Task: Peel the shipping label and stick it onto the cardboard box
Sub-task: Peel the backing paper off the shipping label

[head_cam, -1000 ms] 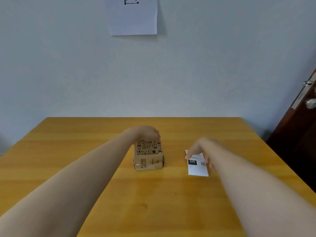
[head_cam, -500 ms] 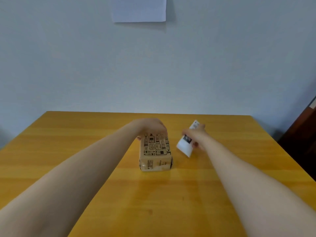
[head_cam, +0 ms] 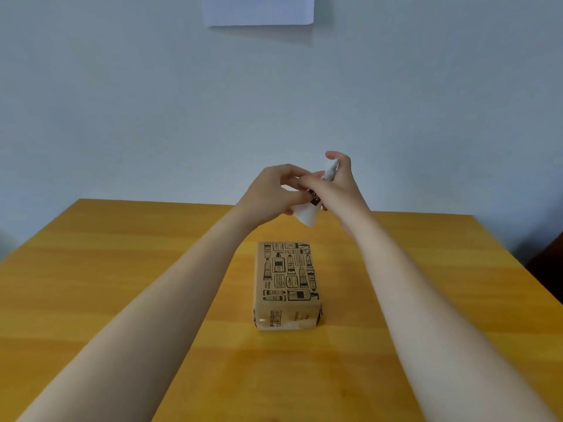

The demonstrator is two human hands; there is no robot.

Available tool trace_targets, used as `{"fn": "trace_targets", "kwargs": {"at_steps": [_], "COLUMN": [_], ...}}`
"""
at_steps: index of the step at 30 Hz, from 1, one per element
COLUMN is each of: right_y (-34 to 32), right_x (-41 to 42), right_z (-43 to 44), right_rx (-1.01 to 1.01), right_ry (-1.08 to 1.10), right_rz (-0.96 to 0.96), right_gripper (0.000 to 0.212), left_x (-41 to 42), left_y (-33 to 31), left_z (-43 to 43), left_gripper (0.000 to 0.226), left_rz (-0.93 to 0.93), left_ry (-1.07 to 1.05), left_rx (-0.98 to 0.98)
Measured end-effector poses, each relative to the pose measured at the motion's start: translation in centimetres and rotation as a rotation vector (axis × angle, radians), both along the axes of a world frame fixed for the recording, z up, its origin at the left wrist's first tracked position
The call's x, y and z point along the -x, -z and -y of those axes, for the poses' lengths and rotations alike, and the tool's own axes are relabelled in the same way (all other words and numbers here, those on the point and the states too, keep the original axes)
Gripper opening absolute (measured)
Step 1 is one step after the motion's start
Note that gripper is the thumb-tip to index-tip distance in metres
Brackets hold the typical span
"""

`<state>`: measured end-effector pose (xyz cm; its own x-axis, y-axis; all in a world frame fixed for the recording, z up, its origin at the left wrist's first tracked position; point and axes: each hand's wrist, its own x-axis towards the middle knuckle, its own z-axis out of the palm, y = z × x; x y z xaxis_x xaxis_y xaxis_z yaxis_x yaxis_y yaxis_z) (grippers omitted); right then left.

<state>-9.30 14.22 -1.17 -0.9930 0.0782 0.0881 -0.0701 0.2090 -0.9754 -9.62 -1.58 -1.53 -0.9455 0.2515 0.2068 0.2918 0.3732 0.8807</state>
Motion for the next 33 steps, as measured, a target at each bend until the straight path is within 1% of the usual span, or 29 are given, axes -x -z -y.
{"fn": "trace_targets", "kwargs": {"at_steps": [5,8,10,13,17,19,22,27,29,33], "right_y": [1.8,3.0,3.7,4.7,6.3,7.0,7.6,7.5,7.5,7.3], "right_x": [0.3,0.8,1.2,1.6,1.9,2.2,2.7,3.4,3.6,3.3], "right_z": [0.7,0.9,1.1,1.4,1.1,1.0,0.7,0.3,0.2,0.3], "right_rx": [0.054,0.116,0.154,0.167,0.140,0.059,-0.060,-0.112,-0.091,-0.091], "right_ry": [0.004,0.063,0.087,0.099,0.074,0.063,0.039,0.035,0.042,0.076], "right_rz": [-0.115,-0.165,-0.187,-0.242,-0.291,-0.314,-0.338,-0.400,-0.416,-0.429], "right_gripper": [0.079,0.074,0.068,0.062,0.056,0.051,0.042,0.029,0.025,0.023], "left_x": [0.9,1.2,1.6,1.6,1.7,2.0,2.7,3.4,3.5,3.2], "left_y": [1.5,2.2,2.9,3.6,4.2,4.5,5.3,6.2,5.8,5.5], "left_z": [0.0,-0.3,-0.4,-0.8,-0.8,-0.9,-1.3,-1.8,-1.9,-1.8], "left_gripper": [0.018,0.007,0.004,0.013,0.028,0.026,0.016,0.007,0.011,0.015], "left_rz": [-0.044,-0.053,-0.050,-0.001,0.040,0.064,0.038,0.009,-0.003,0.051], "left_ry": [-0.087,-0.131,-0.145,-0.103,-0.063,-0.069,-0.122,-0.149,-0.151,-0.121], "left_rx": [-0.085,-0.172,-0.215,-0.232,-0.308,-0.354,-0.372,-0.381,-0.383,-0.415]}}
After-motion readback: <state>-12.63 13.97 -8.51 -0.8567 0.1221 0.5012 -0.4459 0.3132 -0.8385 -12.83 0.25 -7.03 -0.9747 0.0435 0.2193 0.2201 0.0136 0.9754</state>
